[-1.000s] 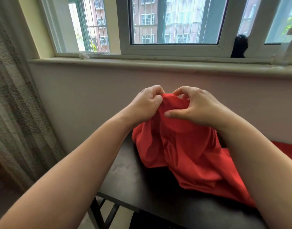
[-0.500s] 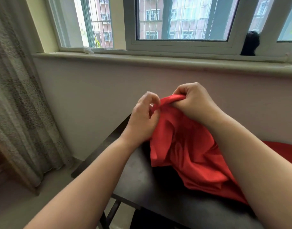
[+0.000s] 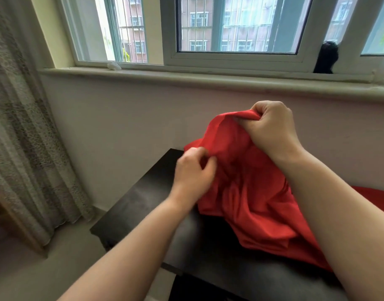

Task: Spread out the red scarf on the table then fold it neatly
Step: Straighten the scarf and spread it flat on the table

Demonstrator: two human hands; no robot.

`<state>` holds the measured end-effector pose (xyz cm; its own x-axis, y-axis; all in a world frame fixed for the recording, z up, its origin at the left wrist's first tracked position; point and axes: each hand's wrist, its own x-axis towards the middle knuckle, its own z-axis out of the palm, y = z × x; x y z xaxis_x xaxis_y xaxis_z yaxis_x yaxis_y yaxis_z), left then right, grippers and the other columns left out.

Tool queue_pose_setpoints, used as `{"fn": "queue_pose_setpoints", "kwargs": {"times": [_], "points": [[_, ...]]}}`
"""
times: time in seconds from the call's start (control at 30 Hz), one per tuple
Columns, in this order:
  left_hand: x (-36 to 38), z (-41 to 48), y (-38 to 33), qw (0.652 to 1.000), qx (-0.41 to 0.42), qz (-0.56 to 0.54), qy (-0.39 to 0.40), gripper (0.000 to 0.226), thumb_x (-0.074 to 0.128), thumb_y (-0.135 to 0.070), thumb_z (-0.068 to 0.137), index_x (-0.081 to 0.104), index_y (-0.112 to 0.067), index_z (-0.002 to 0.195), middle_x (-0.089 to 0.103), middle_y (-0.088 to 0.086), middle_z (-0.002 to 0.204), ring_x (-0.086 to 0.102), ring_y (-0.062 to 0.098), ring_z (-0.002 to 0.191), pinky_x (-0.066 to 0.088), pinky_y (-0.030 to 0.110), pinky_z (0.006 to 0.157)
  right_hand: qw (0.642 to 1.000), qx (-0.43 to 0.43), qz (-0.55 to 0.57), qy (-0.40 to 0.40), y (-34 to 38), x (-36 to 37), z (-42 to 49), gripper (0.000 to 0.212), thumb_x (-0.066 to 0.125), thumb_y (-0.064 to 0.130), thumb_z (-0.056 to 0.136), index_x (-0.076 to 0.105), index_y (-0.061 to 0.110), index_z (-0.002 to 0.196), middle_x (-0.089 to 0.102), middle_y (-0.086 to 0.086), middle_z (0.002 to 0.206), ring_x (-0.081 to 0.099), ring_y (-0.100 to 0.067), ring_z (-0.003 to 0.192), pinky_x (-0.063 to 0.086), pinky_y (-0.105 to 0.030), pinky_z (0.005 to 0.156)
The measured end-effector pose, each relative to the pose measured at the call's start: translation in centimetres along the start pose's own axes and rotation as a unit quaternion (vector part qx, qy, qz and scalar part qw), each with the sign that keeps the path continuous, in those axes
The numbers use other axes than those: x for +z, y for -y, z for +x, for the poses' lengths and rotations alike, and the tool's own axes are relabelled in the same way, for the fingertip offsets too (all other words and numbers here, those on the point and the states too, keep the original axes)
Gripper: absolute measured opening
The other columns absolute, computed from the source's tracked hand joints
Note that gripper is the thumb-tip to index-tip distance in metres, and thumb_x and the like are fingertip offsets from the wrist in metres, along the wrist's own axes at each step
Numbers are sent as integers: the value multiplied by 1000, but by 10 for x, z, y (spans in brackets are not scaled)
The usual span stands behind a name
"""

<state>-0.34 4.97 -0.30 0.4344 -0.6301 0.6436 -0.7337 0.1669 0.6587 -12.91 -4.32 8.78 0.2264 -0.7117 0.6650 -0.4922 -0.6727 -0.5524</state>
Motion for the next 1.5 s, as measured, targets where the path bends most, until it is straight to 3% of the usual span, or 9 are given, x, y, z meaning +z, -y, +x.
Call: {"fn": "queue_pose_setpoints", "kwargs": {"times": [0.13, 0.27, 0.4, 0.63, 0.93, 1.13, 1.33, 1.4, 1.5], "points": [[-33, 51, 17, 994, -77, -15, 77, 16, 50, -28, 70, 48, -21, 56, 49, -6, 54, 43, 8, 53, 38, 25, 58, 1000, -20, -11, 19, -4, -2, 3, 17, 67, 38, 74, 66, 21, 72, 66, -2, 71, 65, -26, 79, 50, -34, 68], [-62, 99, 1, 965, -182, -177, 59, 27, 45, -6, 89, 48, -18, 65, 46, 2, 56, 43, 11, 47, 41, 25, 53, 993, -24, 0, 114, 3, 6, 0, 40, 71, 60, 62, 71, 23, 78, 69, 4, 70, 66, -19, 74, 52, -35, 69], [-85, 124, -42, 911, -238, -311, 132, 34, 36, -12, 95, 48, -17, 64, 49, -2, 44, 47, 8, 37, 44, 18, 45, 994, -19, -17, 104, 8, 9, 6, 15, 65, 35, 74, 69, 22, 70, 66, -3, 66, 66, -28, 79, 52, -39, 68], [-91, 112, -19, 965, -3, -162, 207, 19, 49, -15, 95, 48, -21, 77, 44, 7, 65, 36, 14, 54, 29, 25, 48, 998, 0, -27, 54, 1, -1, 6, 16, 55, 18, 71, 57, 17, 55, 53, -2, 53, 62, -35, 76, 47, -39, 64], [-81, 70, 13, 956, -131, -174, 197, 27, 51, -18, 95, 56, -14, 68, 56, -13, 49, 46, -3, 43, 36, 12, 43, 994, 20, -55, 88, -3, 11, -6, 23, 55, 17, 70, 50, 17, 48, 47, 2, 50, 55, -36, 69, 39, -33, 62], [-59, 23, 32, 915, -197, -254, 243, 9, 62, -6, 86, 65, -14, 90, 71, -9, 76, 65, 2, 68, 52, 16, 62, 993, 20, -64, 97, -1, 19, -10, 17, 54, 17, 70, 53, 15, 54, 50, -1, 53, 56, -38, 70, 43, -33, 62], [-76, 30, 45, 929, -208, -277, 128, 33, 52, 3, 87, 43, -19, 64, 46, -11, 48, 37, 0, 40, 29, 14, 39, 992, 14, -91, 88, -6, 15, -15, 20, 53, 16, 72, 71, 16, 82, 68, -16, 80, 62, -40, 86, 50, -39, 72], [-79, 38, 42, 916, -231, -314, 98, 30, 45, 9, 88, 48, -18, 75, 52, -7, 54, 42, 1, 37, 33, 14, 36, 989, 18, -98, 112, -7, 18, -19, 21, 54, 13, 72, 71, 18, 84, 70, -15, 86, 62, -39, 88, 50, -38, 73], [-83, 42, 34, 918, -300, -202, 160, 26, 43, 5, 89, 59, -12, 98, 62, 1, 62, 53, 4, 37, 41, 13, 38, 985, 32, -93, 143, -9, 19, -24, 19, 54, 14, 72, 70, 20, 80, 70, -12, 84, 62, -37, 88, 52, -38, 74]]}}
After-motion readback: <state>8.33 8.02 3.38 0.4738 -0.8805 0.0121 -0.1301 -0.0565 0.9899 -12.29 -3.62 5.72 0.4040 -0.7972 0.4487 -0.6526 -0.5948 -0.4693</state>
